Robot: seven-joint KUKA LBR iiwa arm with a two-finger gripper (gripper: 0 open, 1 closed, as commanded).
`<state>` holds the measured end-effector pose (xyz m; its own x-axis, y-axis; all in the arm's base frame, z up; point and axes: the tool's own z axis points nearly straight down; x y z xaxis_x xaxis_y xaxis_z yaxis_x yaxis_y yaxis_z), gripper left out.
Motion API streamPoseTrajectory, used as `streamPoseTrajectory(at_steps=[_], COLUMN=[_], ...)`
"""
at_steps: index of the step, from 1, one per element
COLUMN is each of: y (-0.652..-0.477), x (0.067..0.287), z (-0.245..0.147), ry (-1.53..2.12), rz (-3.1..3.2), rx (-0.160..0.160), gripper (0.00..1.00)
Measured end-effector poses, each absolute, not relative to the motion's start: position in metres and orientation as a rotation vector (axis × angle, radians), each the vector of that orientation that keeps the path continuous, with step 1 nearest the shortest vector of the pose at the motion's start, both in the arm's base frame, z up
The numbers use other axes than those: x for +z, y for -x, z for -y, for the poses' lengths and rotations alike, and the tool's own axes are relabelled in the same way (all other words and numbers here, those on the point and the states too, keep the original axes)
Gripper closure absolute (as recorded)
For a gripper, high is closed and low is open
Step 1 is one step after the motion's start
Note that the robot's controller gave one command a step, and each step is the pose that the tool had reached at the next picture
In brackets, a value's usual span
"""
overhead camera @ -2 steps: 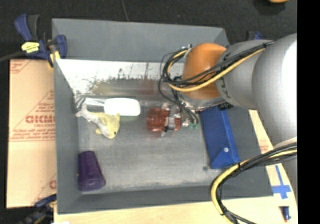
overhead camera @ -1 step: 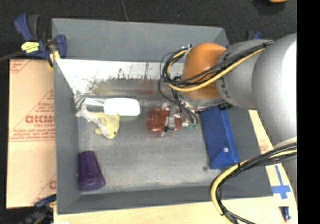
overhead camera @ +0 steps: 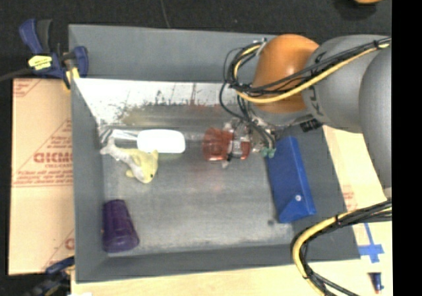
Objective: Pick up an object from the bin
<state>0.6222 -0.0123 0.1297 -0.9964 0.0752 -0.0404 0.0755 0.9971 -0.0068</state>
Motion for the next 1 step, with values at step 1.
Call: streamPoseTrajectory(at_steps=[1], y=[-0.6173], x=[0.2052], z=[0.0102], ry=[-0.156], rz=[-3.099], rx=[-0.011], gripper=[1.00])
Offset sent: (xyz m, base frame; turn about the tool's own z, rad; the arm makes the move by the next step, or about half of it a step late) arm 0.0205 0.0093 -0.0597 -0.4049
